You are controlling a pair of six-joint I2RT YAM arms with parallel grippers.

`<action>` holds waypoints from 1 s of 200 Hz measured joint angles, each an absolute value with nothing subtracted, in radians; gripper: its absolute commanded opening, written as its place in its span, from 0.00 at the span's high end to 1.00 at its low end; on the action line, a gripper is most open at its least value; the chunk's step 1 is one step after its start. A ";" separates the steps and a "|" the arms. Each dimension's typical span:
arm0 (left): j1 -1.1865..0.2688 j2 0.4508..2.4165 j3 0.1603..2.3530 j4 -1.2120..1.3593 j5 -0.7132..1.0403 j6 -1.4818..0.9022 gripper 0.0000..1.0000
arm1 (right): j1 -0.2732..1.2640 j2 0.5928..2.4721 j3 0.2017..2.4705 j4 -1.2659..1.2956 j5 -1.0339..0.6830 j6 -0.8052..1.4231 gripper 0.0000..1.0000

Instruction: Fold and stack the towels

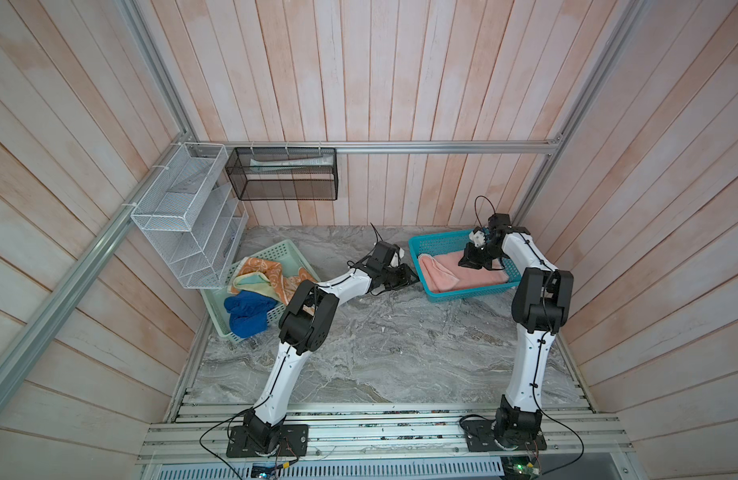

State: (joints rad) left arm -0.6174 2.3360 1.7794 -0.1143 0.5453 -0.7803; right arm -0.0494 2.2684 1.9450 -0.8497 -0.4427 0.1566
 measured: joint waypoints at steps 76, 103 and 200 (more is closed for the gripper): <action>-0.656 2.465 1.898 -0.097 0.580 -0.842 0.68 | 0.122 2.222 1.801 -0.831 -0.552 0.173 0.94; -0.652 2.478 1.923 -0.110 0.580 -0.842 0.68 | 0.119 2.184 1.802 -0.819 -0.579 0.194 0.87; -0.456 2.117 1.722 -0.293 0.427 -0.618 0.53 | 0.131 1.874 1.684 -0.717 -0.469 0.223 0.80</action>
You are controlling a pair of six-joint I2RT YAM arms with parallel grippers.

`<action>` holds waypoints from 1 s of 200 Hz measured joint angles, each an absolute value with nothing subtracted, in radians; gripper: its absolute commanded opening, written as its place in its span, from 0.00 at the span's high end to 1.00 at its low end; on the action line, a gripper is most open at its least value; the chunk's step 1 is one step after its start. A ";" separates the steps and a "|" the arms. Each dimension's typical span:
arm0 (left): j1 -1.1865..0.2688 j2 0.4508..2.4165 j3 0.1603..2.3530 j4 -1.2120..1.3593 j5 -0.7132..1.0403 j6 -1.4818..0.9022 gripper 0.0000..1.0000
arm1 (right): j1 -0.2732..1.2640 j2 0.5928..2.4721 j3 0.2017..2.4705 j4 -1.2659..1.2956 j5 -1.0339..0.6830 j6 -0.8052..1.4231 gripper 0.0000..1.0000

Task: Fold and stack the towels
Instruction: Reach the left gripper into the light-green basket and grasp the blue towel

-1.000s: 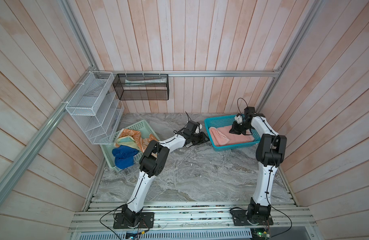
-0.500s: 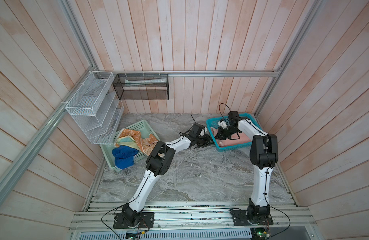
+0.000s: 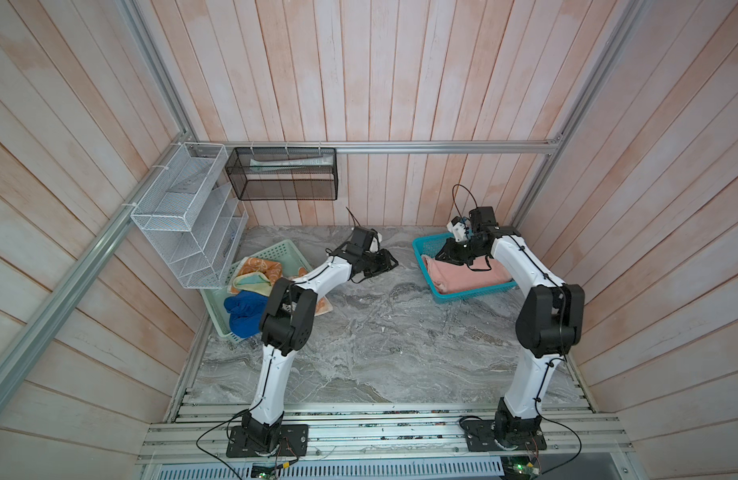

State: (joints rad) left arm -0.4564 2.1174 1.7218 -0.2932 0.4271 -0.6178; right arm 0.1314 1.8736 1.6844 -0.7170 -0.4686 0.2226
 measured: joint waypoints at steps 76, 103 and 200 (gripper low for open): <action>-0.137 1.600 1.369 -0.503 0.087 -0.452 0.40 | 0.226 1.445 1.070 -0.542 -0.352 0.292 0.79; -0.021 1.516 1.217 -0.588 -0.003 -0.447 0.39 | 0.232 1.381 0.912 -0.498 -0.328 0.337 0.79; 0.258 1.435 0.986 -0.527 0.014 -0.392 0.25 | 0.239 1.608 0.905 -0.216 -0.250 0.301 0.84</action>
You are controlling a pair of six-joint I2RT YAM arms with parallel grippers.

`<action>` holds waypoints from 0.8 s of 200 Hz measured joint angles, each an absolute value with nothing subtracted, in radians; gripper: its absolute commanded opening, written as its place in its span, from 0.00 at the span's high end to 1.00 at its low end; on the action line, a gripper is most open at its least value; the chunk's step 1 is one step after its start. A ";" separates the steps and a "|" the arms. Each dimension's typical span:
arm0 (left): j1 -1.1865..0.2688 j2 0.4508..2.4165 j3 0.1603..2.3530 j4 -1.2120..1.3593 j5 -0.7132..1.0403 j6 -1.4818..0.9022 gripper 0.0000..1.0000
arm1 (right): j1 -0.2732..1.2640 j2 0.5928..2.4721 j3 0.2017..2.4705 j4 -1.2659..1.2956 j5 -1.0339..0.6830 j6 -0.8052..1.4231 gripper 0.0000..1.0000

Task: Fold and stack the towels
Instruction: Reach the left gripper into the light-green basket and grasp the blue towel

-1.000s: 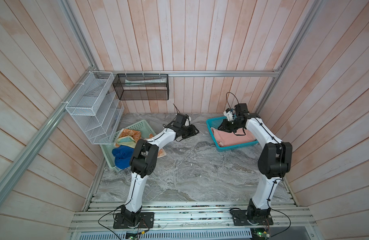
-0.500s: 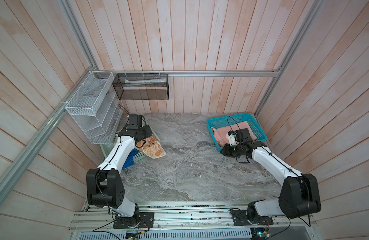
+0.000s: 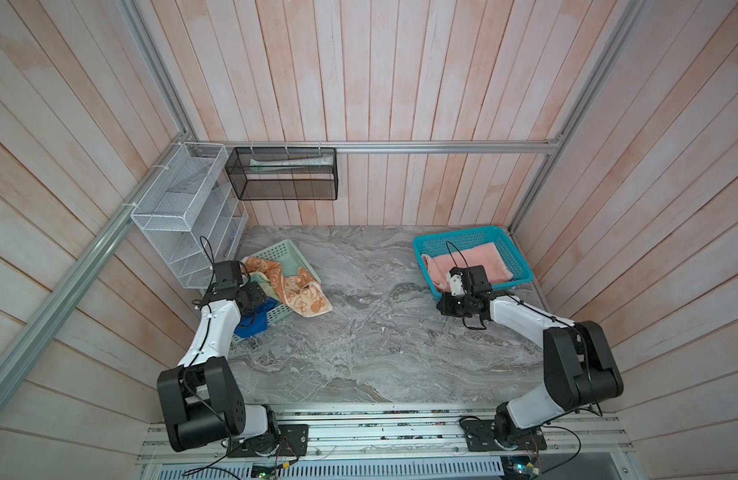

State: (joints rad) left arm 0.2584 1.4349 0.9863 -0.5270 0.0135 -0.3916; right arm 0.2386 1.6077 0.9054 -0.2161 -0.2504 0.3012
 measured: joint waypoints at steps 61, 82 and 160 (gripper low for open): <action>0.259 1.557 0.952 -0.422 0.099 -0.385 0.46 | 0.238 1.800 1.133 -0.149 -0.264 0.268 0.85; 0.259 1.558 0.947 -0.416 0.101 -0.379 0.70 | 0.238 1.803 1.171 -0.151 -0.280 0.268 0.85; 0.259 1.377 1.079 -0.544 0.062 -0.327 1.00 | 0.238 1.716 1.196 -0.207 -0.312 0.263 0.84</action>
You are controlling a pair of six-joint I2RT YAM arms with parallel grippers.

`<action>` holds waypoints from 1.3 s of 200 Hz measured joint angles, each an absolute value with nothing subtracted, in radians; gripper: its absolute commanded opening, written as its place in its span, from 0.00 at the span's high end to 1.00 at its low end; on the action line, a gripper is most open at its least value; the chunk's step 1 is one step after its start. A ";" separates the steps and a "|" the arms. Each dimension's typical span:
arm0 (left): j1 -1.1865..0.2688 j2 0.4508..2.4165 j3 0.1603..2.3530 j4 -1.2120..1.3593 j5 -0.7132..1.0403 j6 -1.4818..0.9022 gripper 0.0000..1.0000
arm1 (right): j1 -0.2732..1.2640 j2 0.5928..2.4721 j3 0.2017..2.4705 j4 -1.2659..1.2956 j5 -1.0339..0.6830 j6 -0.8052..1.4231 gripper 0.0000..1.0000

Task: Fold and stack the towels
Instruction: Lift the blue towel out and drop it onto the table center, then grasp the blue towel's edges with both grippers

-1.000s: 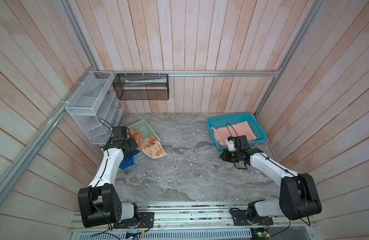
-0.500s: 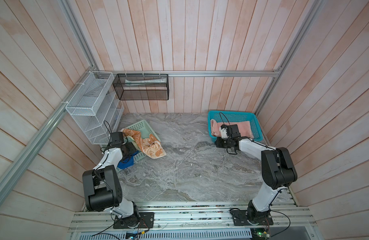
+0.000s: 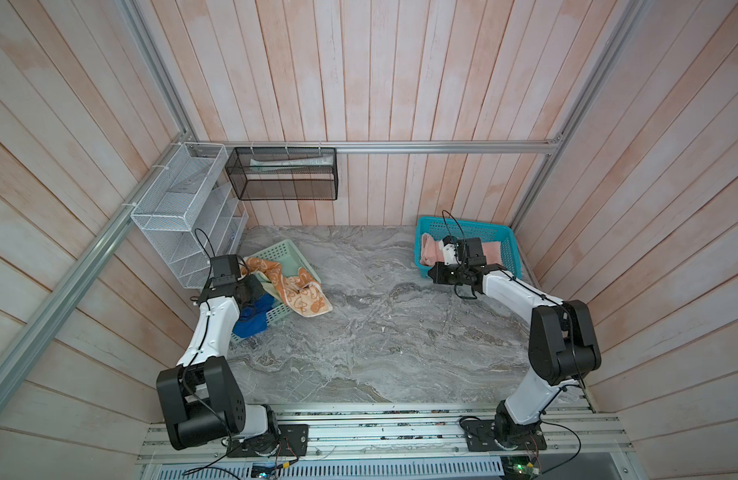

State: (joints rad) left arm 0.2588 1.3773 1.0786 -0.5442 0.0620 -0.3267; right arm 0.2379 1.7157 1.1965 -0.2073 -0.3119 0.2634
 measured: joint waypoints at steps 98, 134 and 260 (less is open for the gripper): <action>0.139 1.242 1.662 -0.695 0.207 -0.288 1.00 | 0.244 1.590 1.295 -0.264 -0.386 0.287 0.83; -0.105 1.249 1.826 -0.658 0.275 -0.282 1.00 | 0.245 1.541 1.325 -0.272 -0.399 0.293 0.81; -0.328 1.586 1.412 -0.463 0.415 -0.495 0.53 | 0.265 1.312 1.033 -0.334 -0.344 0.347 0.73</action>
State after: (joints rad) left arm -0.3279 1.5860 1.4117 -0.4629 0.4152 -0.4950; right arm 0.2653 1.3125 1.0328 -0.3344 -0.3435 0.3473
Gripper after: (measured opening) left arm 0.470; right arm 0.256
